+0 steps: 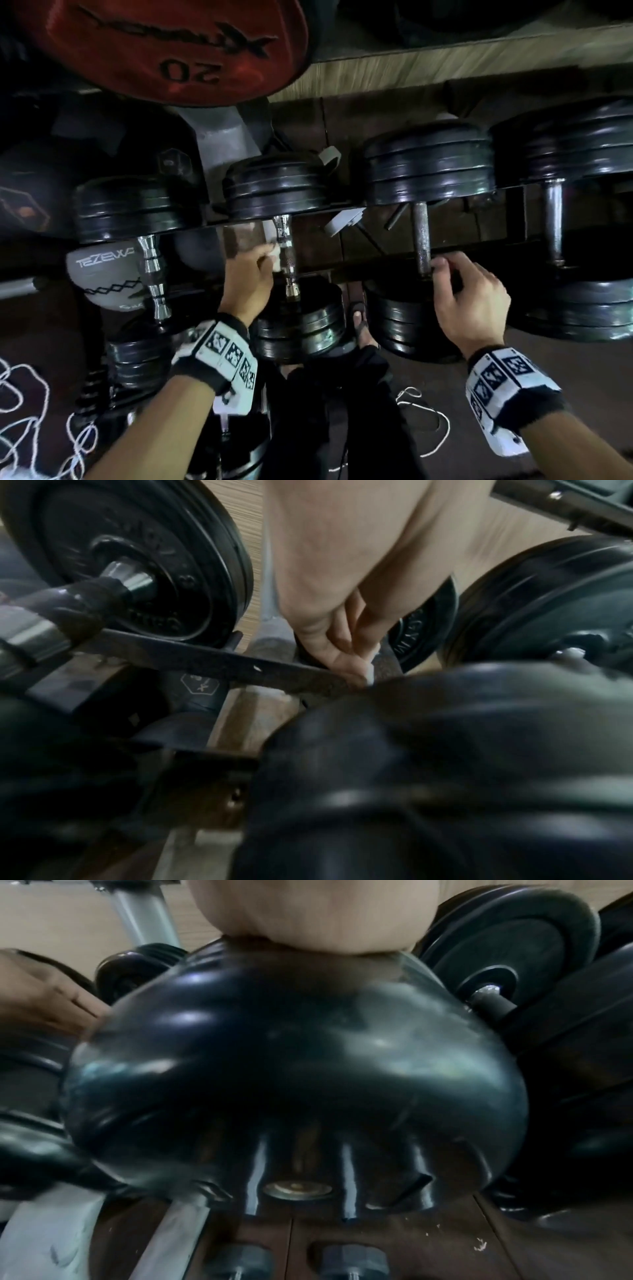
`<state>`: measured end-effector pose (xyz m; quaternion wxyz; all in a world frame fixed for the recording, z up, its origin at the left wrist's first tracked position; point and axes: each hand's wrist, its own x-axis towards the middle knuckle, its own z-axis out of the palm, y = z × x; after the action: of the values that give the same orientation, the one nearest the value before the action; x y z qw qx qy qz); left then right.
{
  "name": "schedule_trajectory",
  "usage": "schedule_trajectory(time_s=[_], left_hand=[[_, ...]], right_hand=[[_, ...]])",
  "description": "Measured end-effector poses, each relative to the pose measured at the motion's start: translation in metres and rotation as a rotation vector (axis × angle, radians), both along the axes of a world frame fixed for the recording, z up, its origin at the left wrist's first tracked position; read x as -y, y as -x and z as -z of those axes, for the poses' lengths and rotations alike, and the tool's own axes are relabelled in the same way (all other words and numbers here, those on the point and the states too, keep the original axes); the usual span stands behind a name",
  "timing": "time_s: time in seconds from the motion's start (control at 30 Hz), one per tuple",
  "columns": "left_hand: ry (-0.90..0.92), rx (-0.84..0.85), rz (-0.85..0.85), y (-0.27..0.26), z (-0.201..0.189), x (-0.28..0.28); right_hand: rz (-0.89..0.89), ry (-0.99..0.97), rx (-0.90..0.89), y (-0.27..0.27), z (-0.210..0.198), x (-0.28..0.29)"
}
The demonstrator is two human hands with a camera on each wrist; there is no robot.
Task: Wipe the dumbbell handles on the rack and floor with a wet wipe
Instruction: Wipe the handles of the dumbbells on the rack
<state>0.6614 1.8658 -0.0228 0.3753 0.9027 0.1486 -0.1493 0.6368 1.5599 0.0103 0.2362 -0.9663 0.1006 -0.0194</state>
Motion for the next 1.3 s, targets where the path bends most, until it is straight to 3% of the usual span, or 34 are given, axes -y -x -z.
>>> schedule_trajectory(time_s=[0.17,0.37,0.47,0.63,0.77,0.87,1.0,1.17,1.23,1.3], left_hand=[[0.034,-0.209,0.083,0.025,0.004,0.001],[0.225,-0.098,-0.283,-0.033,0.020,-0.002],[0.192,-0.143,-0.236,-0.017,0.027,0.007],[0.161,-0.335,0.029,0.019,0.036,-0.007],[0.367,-0.161,-0.220,-0.027,0.030,-0.013],[0.466,-0.105,-0.292,-0.046,0.031,-0.012],[0.416,-0.207,-0.245,-0.022,0.035,-0.002],[0.262,-0.296,0.107,0.025,0.038,-0.011],[0.329,-0.344,0.055,0.018,0.037,-0.014],[0.410,-0.328,-0.111,0.000,0.034,-0.012]], right_hand=[[-0.020,0.020,-0.019,-0.001,0.002,0.000],[-0.002,0.038,-0.014,0.000,0.004,0.001],[0.012,0.054,-0.023,-0.001,0.005,0.000],[0.006,0.070,-0.041,0.000,0.005,0.001],[0.003,0.085,-0.051,0.000,0.004,0.000],[0.003,0.091,-0.060,-0.001,0.003,0.000],[-0.005,0.107,-0.070,-0.002,0.000,-0.001],[-0.011,0.101,-0.087,-0.002,-0.003,-0.004],[-0.012,0.105,-0.081,-0.003,-0.004,-0.005],[-0.026,0.107,-0.072,-0.003,-0.006,-0.006]])
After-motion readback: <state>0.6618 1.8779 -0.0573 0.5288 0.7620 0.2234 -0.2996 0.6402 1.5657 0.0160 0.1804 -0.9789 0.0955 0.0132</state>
